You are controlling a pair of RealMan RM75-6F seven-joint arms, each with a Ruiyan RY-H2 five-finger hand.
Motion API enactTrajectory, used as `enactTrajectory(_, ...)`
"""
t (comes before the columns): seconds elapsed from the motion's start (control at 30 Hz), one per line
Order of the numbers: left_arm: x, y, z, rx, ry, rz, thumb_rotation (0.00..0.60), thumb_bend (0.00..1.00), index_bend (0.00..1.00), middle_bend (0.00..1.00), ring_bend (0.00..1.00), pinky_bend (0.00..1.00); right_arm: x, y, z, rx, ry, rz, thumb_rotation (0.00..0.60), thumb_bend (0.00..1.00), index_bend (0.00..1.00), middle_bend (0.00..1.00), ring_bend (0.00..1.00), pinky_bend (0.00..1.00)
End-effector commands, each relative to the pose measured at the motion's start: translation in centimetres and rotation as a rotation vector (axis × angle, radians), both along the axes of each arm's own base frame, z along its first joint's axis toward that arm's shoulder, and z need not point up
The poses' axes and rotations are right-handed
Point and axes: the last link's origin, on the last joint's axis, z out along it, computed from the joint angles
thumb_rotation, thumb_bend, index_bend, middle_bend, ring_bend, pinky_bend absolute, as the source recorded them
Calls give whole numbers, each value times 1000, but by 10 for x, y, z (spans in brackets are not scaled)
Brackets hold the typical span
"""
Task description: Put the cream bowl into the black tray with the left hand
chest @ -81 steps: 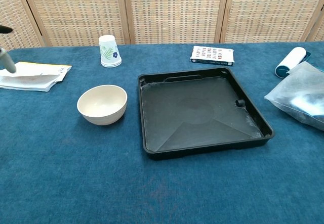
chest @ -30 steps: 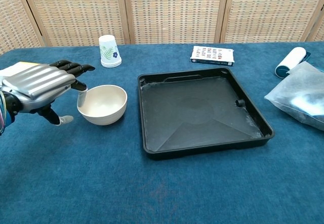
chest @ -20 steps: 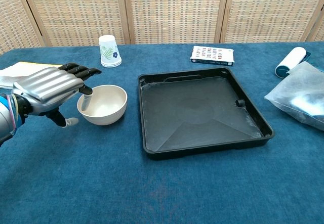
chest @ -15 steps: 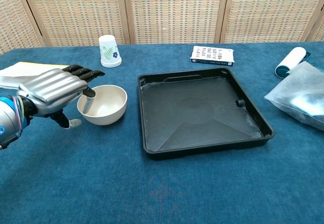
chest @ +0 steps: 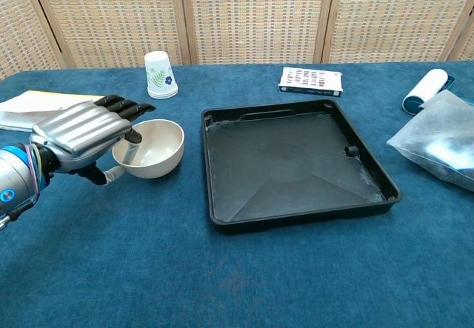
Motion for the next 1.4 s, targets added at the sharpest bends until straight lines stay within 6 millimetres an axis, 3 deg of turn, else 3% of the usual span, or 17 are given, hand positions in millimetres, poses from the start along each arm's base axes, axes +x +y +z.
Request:
enactTrajectory(0.03, 0, 0, 0, 2, 0, -5, 600, 509, 631, 0, 0, 0, 0, 0, 0, -1, 0, 0, 600, 144, 0, 0, 0, 0)
enactTrajectory(0.4, 9, 1, 13, 33, -9, -50, 600, 509, 636, 0, 0, 0, 0, 0, 0, 0, 0, 0, 600, 144, 0, 0, 0, 0)
enactTrajectory(0.77, 57, 13, 22, 36, -27, -145, 600, 509, 636, 0, 0, 0, -6, -2, 3, -6, -15, -20, 600, 144, 0, 0, 0, 0)
enactTrajectory(1.1, 122, 27, -4, -15, 8, -243, 600, 509, 636, 0, 0, 0, -16, -7, 5, -5, -30, -59, 600, 144, 0, 0, 0, 0)
enactTrajectory(1.4, 164, 35, -38, -68, 47, -282, 600, 509, 636, 0, 0, 0, -26, -12, 5, -1, -49, -96, 600, 145, 0, 0, 0, 0)
